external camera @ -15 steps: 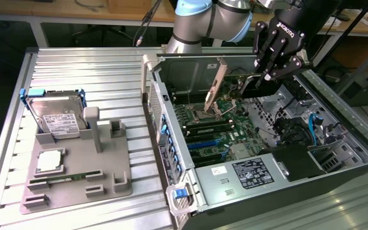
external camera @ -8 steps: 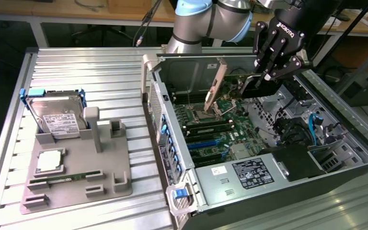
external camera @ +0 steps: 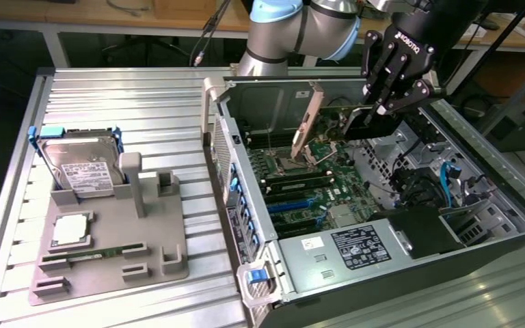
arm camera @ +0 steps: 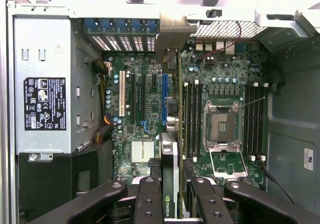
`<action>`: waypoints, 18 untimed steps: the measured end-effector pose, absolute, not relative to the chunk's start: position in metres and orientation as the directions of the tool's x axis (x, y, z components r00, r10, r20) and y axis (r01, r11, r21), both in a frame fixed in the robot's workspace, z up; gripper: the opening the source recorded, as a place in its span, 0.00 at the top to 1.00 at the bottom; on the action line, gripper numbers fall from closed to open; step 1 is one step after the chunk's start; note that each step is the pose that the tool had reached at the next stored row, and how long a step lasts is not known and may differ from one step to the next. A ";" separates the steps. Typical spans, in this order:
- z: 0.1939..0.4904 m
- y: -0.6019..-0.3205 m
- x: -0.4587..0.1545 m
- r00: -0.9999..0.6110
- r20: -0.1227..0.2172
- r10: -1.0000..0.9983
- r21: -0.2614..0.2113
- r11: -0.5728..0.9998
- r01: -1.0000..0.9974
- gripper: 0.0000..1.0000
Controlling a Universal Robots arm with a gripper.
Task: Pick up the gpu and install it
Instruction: 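Insert the gpu into the slot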
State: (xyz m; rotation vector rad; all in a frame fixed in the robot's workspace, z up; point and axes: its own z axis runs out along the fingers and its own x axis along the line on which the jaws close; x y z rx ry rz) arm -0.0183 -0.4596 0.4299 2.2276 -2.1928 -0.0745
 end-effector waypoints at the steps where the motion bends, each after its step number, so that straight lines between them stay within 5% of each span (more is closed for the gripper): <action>1: 0.430 -0.460 -0.018 0.013 -0.023 -1.000 0.044 -0.014 -0.999 0.73; 18: 0.430 -0.460 -0.018 -0.010 -0.023 -1.000 0.044 0.009 -0.999 0.73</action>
